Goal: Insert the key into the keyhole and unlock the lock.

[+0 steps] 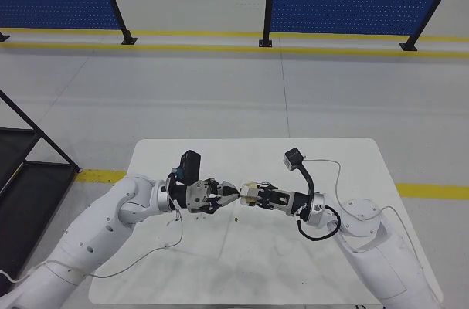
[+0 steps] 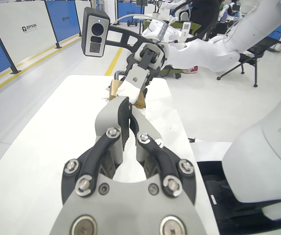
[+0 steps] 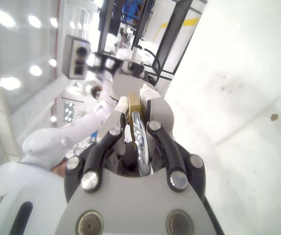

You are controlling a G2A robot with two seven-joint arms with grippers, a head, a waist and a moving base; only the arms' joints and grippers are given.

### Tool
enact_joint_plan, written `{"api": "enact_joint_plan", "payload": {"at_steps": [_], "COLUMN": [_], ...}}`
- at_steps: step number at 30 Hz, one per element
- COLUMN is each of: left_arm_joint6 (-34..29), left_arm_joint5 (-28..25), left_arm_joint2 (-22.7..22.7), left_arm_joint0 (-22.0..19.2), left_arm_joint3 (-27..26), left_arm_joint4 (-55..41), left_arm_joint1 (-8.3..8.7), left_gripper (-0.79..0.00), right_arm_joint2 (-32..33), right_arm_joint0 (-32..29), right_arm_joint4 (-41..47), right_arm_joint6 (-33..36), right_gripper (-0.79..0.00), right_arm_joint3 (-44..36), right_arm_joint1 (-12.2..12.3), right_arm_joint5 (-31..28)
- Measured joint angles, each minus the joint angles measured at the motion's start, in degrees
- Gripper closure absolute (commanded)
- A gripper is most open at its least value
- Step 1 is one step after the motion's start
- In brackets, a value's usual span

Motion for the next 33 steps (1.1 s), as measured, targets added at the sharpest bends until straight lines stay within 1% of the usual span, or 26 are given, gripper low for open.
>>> {"api": "enact_joint_plan", "payload": {"at_steps": [7,16,27,33], "left_arm_joint6": [4.6,7.9,8.6,8.7], "left_arm_joint5": [0.0,0.0,0.0,0.0], "left_arm_joint2": [0.5,0.6,1.0,0.3], "left_arm_joint0": [0.0,-0.1,-0.5,-0.4], "left_arm_joint3": [0.2,0.6,0.5,0.1], "left_arm_joint4": [4.1,7.0,8.2,9.5], "left_arm_joint1": [0.57,1.00,1.09,0.91], "left_gripper": [0.000,0.000,0.000,0.000], "right_arm_joint2": [0.0,0.0,0.0,0.0], "right_arm_joint0": [0.0,0.0,0.0,0.0], "right_arm_joint4": [0.0,0.0,0.0,0.0], "right_arm_joint6": [0.0,0.0,0.0,0.0], "right_gripper": [0.000,0.000,0.000,0.000], "right_arm_joint3": [0.0,0.0,0.0,0.0], "right_arm_joint1": [0.0,0.0,0.0,0.0], "right_arm_joint5": [0.0,0.0,0.0,0.0]}}
